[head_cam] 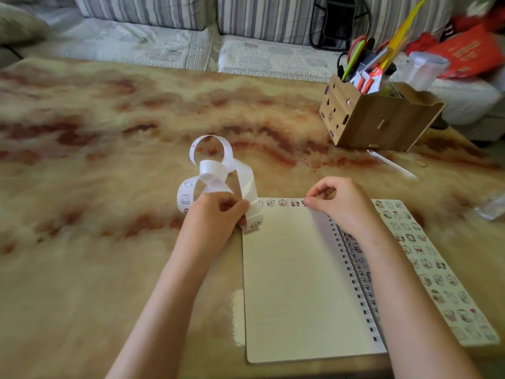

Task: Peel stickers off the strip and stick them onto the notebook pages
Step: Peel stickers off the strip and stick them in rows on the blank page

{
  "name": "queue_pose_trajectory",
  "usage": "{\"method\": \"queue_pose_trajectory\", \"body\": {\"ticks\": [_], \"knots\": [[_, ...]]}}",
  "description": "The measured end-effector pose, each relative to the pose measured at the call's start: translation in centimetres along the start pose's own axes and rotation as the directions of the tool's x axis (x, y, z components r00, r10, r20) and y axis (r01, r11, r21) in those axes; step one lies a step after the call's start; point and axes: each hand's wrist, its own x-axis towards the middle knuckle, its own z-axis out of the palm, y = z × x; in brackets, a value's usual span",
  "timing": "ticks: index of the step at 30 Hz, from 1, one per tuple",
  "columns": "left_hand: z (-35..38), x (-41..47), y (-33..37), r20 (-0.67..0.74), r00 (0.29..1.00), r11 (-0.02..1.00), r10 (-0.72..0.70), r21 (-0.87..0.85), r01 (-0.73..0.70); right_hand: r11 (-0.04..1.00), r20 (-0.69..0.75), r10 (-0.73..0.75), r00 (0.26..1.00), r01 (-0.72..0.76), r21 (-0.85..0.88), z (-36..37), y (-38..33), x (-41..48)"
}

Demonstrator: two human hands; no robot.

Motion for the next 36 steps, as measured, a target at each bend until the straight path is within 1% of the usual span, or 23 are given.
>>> {"method": "queue_pose_trajectory", "body": {"ticks": [9,19,22,27,32,36], "knots": [[0.08,0.13,-0.24,-0.01,1.0,1.0,0.012,0.015,-0.012,0.995,0.046,0.044,0.998,-0.048,0.088,-0.11,0.63,0.24],[0.19,0.33,-0.36,-0.014,1.0,1.0,0.005,0.027,-0.004,0.998,0.012,0.045,0.999,-0.045,0.046,0.12,0.71,0.2],[0.2,0.32,-0.38,-0.017,1.0,1.0,0.0,0.029,0.0,0.999,-0.01,0.035,0.999,-0.035,-0.004,0.41,0.68,0.24],[0.16,0.26,-0.41,-0.016,1.0,0.999,0.001,0.032,0.0,0.999,0.002,0.036,0.999,-0.036,-0.012,0.31,0.71,0.27],[0.14,0.27,-0.35,-0.016,1.0,0.999,-0.012,0.03,0.012,0.998,0.058,0.031,0.998,-0.034,0.059,-0.08,0.73,0.09],[0.11,0.16,-0.16,-0.018,1.0,0.999,-0.023,0.032,0.024,0.999,0.064,0.028,0.998,-0.029,0.015,-0.05,0.55,0.05]]}}
